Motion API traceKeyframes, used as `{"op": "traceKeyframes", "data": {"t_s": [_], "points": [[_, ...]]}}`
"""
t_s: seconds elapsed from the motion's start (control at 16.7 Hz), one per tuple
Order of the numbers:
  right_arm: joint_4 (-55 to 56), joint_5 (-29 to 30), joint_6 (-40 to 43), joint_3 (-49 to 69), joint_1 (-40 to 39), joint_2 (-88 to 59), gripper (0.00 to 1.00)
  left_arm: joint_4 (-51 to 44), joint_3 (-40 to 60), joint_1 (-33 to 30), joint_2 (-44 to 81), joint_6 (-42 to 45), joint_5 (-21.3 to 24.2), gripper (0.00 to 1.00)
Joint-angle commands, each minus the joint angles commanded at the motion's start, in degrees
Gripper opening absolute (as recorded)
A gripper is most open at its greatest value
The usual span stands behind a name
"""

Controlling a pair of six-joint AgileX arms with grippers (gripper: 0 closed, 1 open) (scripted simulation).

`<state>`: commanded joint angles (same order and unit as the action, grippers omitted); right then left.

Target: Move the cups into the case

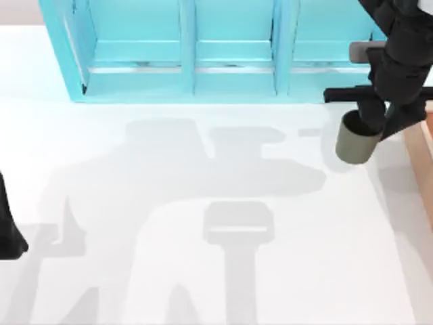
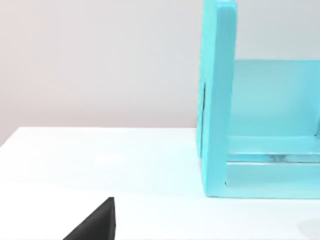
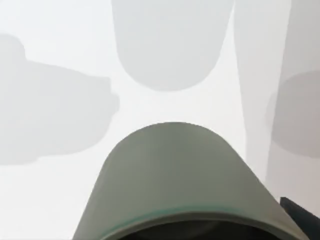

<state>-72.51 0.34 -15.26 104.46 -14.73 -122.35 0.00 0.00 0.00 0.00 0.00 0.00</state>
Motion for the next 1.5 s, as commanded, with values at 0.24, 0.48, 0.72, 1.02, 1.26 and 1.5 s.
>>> {"op": "traceKeyframes", "data": {"t_s": [0.24,0.48,0.72,1.02,1.26,1.5], "points": [[-5.0,-0.2,5.5,2.7,5.9,2.3,0.0,0.0,0.0,0.0,0.0,0.0,0.0,1.0],[-5.7,-0.3,6.7,3.4,7.3,2.7,0.0,0.0,0.0,0.0,0.0,0.0,0.0,1.0],[-5.6,-0.3,7.5,2.9,7.9,3.0,0.0,0.0,0.0,0.0,0.0,0.0,0.0,1.0],[-5.3,0.0,19.5,-3.7,19.9,10.3,0.0,0.0,0.0,0.0,0.0,0.0,0.0,1.0],[-4.5,0.5,32.6,-10.6,32.9,18.4,0.0,0.0,0.0,0.0,0.0,0.0,0.0,1.0],[-3.6,0.5,37.0,-13.9,37.3,22.5,0.0,0.0,0.0,0.0,0.0,0.0,0.0,1.0]]}}
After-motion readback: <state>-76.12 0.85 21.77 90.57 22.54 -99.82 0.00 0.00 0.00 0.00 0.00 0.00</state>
